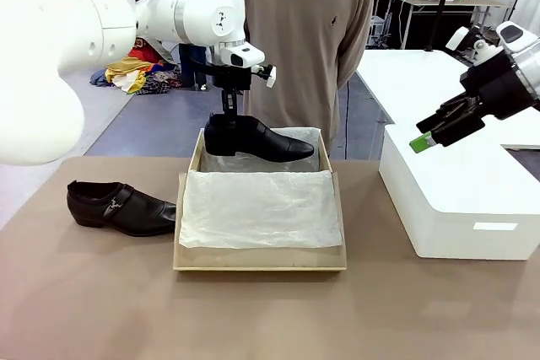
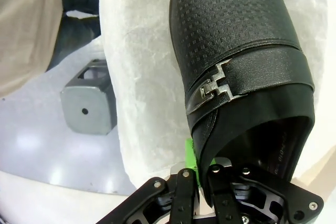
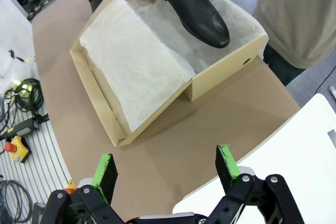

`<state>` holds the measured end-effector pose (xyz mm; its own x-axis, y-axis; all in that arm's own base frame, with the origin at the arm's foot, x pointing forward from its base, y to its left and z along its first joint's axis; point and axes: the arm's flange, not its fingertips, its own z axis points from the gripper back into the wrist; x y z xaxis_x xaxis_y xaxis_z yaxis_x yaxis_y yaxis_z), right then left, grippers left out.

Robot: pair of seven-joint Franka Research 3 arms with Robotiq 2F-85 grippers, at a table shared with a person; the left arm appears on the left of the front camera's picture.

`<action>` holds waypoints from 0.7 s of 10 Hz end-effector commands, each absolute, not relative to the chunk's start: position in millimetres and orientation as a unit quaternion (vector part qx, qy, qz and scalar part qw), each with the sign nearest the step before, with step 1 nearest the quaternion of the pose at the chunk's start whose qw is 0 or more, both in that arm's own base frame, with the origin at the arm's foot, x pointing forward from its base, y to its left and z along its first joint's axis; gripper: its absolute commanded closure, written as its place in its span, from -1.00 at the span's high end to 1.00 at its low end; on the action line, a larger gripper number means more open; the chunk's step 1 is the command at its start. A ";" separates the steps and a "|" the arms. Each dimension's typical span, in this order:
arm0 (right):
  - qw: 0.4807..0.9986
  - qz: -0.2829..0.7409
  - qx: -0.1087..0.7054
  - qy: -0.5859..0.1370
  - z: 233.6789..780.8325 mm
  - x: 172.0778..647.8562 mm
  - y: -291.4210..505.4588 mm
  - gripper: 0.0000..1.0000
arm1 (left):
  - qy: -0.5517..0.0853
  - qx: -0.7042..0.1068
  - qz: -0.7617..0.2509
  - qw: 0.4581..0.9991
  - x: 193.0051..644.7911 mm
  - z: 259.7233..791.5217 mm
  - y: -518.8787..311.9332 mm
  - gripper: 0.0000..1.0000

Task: Pack the shoes into the box.
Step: Place one shoe of the Shoes into the Shoes Box.

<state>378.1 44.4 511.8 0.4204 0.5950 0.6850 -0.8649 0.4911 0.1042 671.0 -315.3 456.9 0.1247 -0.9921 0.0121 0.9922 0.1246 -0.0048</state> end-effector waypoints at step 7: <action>0.800 0.457 0.238 -0.308 510.1 381.4 44.2 1.00 | -0.017 -0.019 -0.708 0.705 663.0 426.2 -317.5 -1.00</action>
<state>378.1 44.4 511.8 0.4204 0.5950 0.6850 -0.8649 0.4911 0.1042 673.9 -323.4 421.7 0.0185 -0.9995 0.0261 0.9998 0.0186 0.0039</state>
